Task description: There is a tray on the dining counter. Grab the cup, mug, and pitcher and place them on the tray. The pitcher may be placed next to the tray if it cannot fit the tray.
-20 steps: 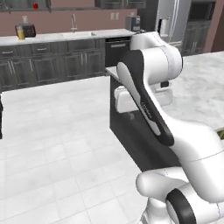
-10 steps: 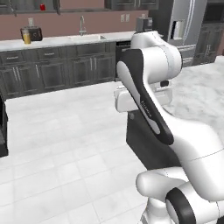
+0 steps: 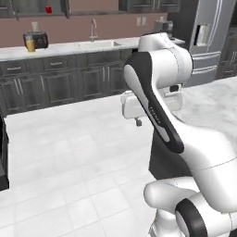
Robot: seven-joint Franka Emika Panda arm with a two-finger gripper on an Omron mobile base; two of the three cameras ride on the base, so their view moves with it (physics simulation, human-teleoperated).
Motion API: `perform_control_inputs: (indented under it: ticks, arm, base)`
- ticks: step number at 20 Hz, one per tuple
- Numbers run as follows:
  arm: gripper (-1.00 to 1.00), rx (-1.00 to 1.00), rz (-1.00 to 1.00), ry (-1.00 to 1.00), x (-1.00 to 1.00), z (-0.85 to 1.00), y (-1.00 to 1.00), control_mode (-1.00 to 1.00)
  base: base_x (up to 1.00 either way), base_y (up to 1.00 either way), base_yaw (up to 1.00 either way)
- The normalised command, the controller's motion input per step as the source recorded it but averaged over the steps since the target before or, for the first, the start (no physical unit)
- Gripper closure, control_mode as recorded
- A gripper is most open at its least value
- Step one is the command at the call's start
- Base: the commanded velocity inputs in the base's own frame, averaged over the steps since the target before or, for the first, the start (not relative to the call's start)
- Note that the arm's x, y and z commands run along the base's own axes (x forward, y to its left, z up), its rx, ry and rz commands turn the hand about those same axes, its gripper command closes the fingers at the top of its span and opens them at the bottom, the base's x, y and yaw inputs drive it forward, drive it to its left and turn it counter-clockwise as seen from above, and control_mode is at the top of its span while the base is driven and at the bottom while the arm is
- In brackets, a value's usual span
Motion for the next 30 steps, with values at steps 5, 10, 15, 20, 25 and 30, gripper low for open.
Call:
perform_control_inputs:
  ticks: [5, 10, 15, 20, 25, 30]
  arm:
    - [-1.0, 0.0, 0.0, 0.0, 0.0, 0.0, 0.0, 1.0]
    - [-1.0, 0.0, 0.0, 0.0, 0.0, 0.0, 0.0, 1.0]
    - [-1.0, 0.0, 0.0, 0.0, 0.0, 0.0, 0.0, 1.0]
    - [-1.0, 0.0, 0.0, 0.0, 0.0, 0.0, 0.0, 1.0]
    - [-1.0, 0.0, 0.0, 0.0, 0.0, 0.0, 0.0, 1.0]
    - [-1.0, 0.0, 0.0, 0.0, 0.0, 0.0, 0.0, 1.0]
  base:
    - [1.0, 0.0, 0.0]
    - [1.0, 0.0, 0.0]
    - [1.0, 0.0, 0.0]
    - [1.0, 0.0, 0.0]
    - [1.0, 0.0, 0.0]
    - [1.0, -0.02, 0.02]
